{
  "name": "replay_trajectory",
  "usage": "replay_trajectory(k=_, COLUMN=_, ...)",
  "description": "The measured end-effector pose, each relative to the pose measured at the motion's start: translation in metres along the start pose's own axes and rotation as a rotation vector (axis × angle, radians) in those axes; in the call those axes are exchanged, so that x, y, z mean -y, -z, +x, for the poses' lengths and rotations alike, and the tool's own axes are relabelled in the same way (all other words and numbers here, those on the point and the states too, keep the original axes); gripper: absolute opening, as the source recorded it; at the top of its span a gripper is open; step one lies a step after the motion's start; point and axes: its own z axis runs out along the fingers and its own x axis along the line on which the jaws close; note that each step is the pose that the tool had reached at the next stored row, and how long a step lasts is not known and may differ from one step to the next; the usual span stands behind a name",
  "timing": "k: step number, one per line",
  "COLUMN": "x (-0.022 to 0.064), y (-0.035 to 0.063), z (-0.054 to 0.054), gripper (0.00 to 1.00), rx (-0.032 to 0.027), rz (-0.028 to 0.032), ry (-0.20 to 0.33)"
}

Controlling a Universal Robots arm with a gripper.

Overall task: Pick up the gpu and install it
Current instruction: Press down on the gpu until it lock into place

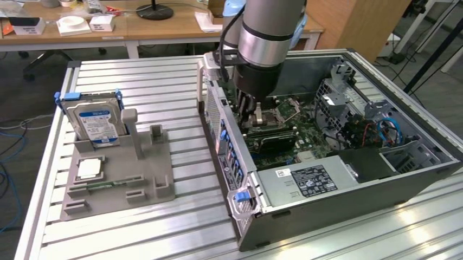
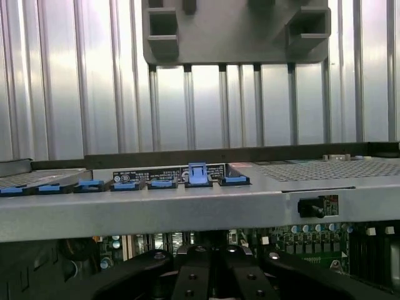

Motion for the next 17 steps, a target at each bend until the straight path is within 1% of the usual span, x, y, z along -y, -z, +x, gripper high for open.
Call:
replay_trajectory(k=3, x=-0.0001, y=0.0, z=0.0014, gripper=0.11, rx=0.0001, rz=-0.0001, ry=0.0)
replay_trajectory(k=8, x=-0.0068, y=-0.0002, z=0.002, gripper=0.11, rx=0.0, rz=-0.0003, ry=0.001)
replay_trajectory(k=10, x=-0.0071, y=-0.0002, z=0.002, gripper=0.11, rx=-0.0001, rz=-0.0006, ry=0.0)
replay_trajectory(k=11, x=-0.0073, y=0.0006, z=0.0019, gripper=0.11, rx=0.0001, rz=-0.0013, ry=0.0)
replay_trajectory(k=12, x=-0.0077, y=0.003, z=0.0019, gripper=0.11, rx=-0.0004, rz=-0.0041, ry=0.0)
replay_trajectory(k=14, x=-0.008, y=0.0076, z=0.0017, gripper=0.11, rx=-0.0007, rz=-0.0056, ry=-0.001)
replay_trajectory(k=17, x=-0.0076, y=0.0082, z=0.0018, gripper=0.11, rx=-0.0003, rz=-0.0066, ry=0.0)
